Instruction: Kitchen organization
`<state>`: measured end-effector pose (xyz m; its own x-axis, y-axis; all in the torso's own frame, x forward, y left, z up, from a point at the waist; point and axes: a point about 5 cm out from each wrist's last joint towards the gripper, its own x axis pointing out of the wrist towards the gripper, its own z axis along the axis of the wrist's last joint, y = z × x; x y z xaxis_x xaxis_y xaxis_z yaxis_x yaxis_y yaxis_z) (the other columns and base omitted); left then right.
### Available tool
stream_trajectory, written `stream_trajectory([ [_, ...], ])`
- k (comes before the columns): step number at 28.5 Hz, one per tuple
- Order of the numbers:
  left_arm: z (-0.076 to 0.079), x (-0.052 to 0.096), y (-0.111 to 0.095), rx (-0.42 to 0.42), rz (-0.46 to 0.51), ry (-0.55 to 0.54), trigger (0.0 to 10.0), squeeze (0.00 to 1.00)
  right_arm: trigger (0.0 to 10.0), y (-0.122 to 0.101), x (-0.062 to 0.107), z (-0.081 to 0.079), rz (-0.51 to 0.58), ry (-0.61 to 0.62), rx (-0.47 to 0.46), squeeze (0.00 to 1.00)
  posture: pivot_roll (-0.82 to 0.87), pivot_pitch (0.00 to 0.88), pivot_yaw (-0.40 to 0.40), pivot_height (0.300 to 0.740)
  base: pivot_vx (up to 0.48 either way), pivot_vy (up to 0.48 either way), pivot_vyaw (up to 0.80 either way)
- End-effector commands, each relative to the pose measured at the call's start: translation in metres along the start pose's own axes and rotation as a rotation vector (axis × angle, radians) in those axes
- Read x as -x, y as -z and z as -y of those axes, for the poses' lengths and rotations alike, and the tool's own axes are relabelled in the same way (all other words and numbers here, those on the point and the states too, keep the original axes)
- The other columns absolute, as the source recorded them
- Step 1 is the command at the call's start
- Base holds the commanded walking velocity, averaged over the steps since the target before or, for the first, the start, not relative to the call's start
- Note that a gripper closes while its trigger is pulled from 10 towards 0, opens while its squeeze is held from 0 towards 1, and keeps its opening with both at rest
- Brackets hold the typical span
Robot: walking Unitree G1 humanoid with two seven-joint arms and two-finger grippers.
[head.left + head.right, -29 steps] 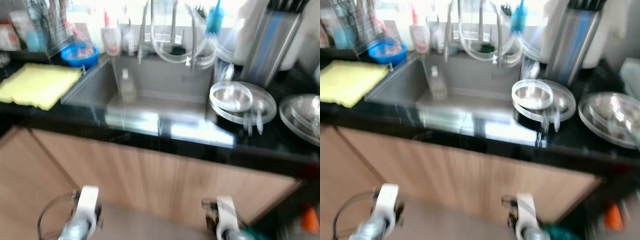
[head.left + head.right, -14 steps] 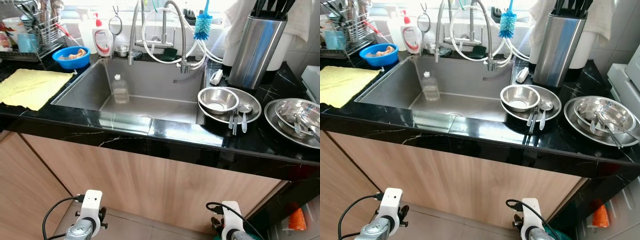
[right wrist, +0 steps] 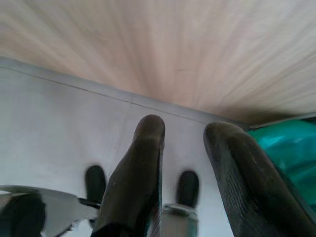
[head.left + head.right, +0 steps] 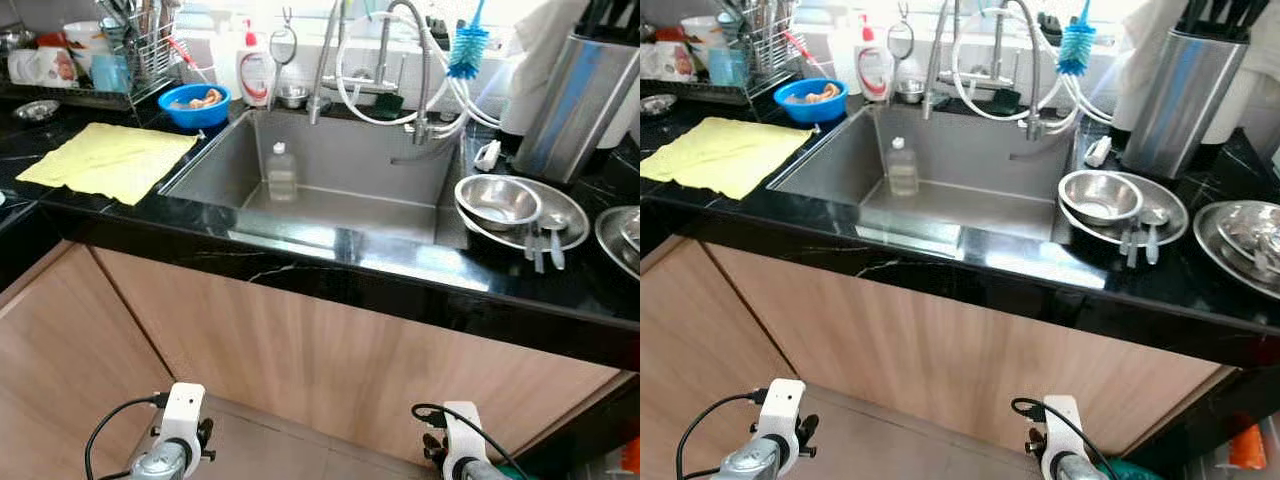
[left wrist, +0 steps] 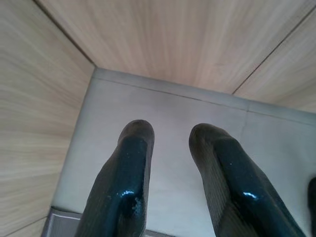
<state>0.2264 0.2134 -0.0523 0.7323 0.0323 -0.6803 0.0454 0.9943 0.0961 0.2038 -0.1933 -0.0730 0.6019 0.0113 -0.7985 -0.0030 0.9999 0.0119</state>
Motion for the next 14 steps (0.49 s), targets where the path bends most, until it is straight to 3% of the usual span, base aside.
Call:
stream_trajectory([
  [1, -0.0018, 0.0001, 0.0006, 0.007, -0.008, 0.000, 10.0, 0.00, 10.0, -0.0003, -0.0001, -0.0005, 0.000, -0.003, -0.002, 0.00, -0.04, 0.000, 0.044, 0.709, 0.000, 0.461, 0.00],
  [10, -0.0025, 0.0000, -0.0012, 0.003, 0.004, -0.005, 10.0, 0.00, 10.0, -0.0007, -0.0001, -0.0011, 0.012, 0.000, -0.017, 0.00, -0.04, 0.000, 0.047, 0.709, 0.000, 0.468, 0.00],
  [14, -0.0028, -0.0002, -0.0039, -0.010, 0.022, -0.010, 10.0, 0.00, 10.0, -0.0007, -0.0002, -0.0014, 0.010, 0.000, -0.014, 0.00, -0.03, 0.000, 0.048, 0.709, 0.000, 0.000, 0.00],
])
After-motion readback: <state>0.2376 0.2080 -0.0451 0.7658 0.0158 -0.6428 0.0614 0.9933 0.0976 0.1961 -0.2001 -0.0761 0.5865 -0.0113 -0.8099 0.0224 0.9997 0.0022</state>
